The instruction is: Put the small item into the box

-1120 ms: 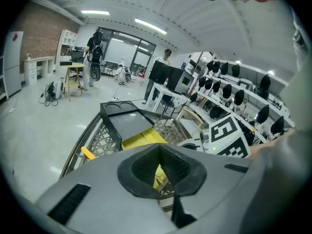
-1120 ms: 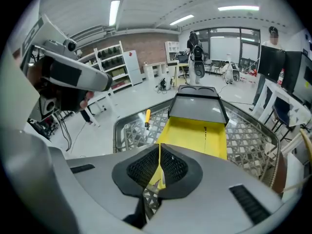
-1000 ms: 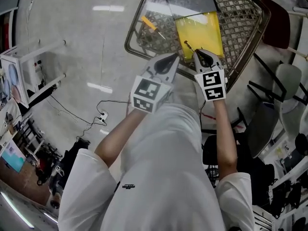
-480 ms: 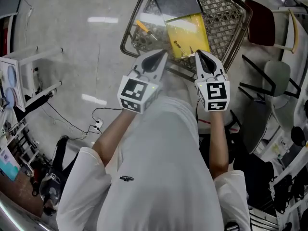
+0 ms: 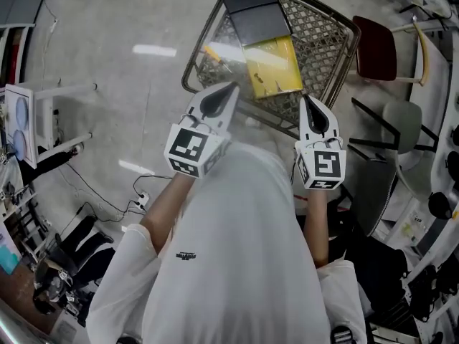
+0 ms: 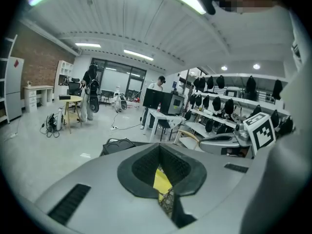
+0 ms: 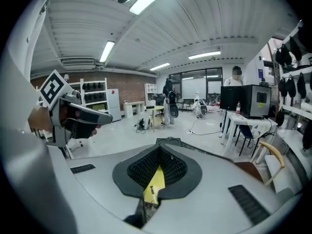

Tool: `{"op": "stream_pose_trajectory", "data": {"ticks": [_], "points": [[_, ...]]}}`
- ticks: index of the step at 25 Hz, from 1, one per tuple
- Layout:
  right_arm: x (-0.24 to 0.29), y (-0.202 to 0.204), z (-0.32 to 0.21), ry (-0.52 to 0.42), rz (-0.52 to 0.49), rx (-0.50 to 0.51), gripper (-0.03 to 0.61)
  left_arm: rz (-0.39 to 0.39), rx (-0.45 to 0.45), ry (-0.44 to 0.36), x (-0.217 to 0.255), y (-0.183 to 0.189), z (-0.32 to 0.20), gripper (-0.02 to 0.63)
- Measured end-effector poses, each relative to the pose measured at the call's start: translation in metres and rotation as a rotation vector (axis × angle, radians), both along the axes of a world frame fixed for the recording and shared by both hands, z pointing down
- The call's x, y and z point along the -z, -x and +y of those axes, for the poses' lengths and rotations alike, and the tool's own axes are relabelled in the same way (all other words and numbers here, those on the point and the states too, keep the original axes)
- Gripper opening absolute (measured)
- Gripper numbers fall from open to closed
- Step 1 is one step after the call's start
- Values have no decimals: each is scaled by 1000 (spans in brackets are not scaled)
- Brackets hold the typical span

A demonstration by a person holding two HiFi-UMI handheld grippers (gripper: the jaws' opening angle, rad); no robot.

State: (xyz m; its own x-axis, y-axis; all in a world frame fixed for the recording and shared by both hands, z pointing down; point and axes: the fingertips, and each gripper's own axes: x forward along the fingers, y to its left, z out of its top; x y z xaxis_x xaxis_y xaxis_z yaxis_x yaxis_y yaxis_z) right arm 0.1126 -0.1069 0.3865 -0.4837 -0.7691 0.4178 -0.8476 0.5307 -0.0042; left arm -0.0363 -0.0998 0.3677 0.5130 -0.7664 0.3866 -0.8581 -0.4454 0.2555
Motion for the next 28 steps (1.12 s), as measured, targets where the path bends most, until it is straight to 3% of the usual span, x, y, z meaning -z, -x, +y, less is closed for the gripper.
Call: {"op": "stream_pose_trajectory", "data": {"ticks": [7,13,28], "points": [[38,-20,4,-105,-53,-90,-2,-7,17,-77,31,4,11,2],[63,-24,12,-163,-84,-111,-2,-4,25,-126,52,6,17,2],[66,-28,23,-182,-96,-117,-2,-1,28,-113,51,-5,32,2]]}}
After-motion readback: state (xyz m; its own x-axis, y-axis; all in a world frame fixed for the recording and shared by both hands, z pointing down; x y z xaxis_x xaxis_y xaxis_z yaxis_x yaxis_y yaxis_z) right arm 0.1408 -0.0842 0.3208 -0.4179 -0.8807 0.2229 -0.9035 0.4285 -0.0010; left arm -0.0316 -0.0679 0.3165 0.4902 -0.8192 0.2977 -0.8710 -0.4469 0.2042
